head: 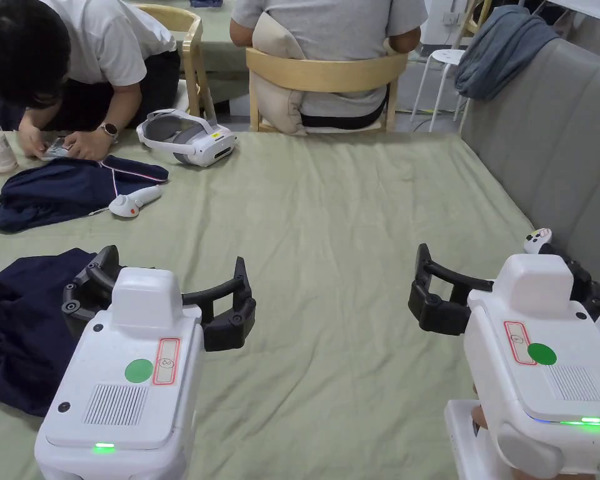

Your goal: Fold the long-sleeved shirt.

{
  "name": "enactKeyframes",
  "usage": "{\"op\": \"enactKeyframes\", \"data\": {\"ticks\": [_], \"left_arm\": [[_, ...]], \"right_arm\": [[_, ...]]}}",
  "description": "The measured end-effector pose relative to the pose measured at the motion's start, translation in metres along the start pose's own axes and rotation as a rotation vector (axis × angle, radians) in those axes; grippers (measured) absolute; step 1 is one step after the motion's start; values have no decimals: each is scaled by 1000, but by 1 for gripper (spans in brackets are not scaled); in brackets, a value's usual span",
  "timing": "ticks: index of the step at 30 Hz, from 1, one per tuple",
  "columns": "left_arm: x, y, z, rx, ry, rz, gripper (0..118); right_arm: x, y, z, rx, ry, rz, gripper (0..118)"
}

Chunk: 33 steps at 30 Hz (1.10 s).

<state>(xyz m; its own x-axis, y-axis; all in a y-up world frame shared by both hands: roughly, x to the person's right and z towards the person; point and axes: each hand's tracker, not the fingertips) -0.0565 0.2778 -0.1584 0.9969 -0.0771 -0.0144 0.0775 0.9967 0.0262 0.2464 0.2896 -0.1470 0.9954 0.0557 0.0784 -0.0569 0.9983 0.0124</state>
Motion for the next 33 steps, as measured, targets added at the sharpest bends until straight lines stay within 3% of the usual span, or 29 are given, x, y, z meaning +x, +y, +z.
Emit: {"op": "enactKeyframes", "data": {"ticks": [33], "left_arm": [[-5, 8, -7, 11, -1, -6, 111]], "right_arm": [[-4, 3, -1, 0, 13, 7, 118]]}}
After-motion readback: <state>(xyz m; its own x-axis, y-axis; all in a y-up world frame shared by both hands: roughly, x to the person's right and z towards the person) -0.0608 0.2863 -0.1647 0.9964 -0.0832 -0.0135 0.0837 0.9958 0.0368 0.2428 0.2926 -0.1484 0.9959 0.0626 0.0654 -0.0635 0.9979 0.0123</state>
